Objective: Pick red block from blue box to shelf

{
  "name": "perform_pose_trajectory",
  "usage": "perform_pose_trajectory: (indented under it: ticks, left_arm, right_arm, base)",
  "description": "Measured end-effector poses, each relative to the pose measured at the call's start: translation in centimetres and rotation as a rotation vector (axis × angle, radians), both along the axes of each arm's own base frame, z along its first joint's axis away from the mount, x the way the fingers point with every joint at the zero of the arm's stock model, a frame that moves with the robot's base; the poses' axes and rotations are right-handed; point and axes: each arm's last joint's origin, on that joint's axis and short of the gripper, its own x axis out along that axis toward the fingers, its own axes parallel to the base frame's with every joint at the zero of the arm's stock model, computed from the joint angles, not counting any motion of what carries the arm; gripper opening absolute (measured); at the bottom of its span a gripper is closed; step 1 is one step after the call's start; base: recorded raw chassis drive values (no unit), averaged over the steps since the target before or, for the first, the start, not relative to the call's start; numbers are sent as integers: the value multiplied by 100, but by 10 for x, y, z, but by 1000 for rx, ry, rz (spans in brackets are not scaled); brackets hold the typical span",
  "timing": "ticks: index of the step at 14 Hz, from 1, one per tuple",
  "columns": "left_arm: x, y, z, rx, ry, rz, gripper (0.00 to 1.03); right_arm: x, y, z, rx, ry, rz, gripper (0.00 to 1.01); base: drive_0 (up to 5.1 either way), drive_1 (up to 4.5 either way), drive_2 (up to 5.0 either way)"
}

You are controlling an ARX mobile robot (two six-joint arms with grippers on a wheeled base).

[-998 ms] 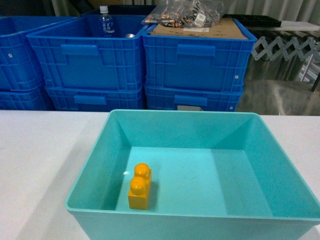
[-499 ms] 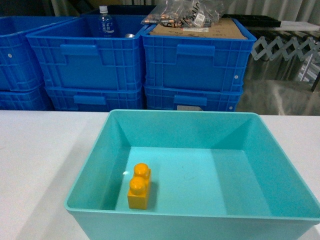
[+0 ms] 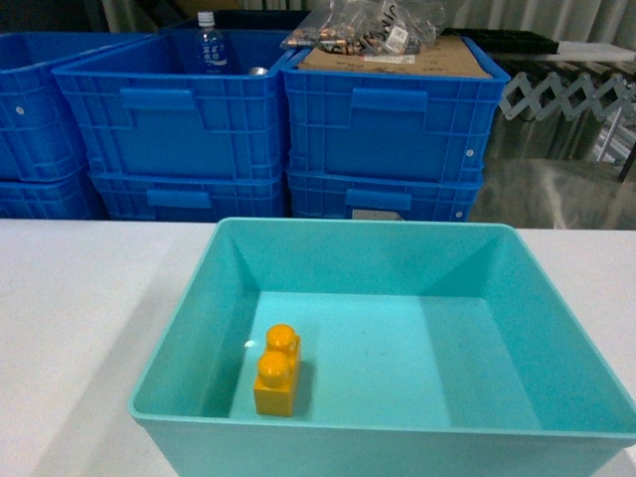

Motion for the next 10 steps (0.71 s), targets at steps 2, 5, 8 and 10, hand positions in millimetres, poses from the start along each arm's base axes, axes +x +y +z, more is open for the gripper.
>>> perform_pose_trajectory:
  ticks: [2,5,8,10]
  left_arm:
    - [0,0,0,0,0,0,98]
    - [0,0,0,0,0,0,98]
    - [0,0,0,0,0,0,98]
    - [0,0,0,0,0,0,98]
  right_arm:
    - [-2,0,0,0,2,0,28]
    - [-13,0,-1,1,-7,3,28]
    - [-13,0,-4,3,11,4,28]
    - [-13,0,-4,3,11,5,28]
  base:
    - [0,0,0]
    - [0,0,0]
    - [0,0,0]
    - [-30,-30,-30]
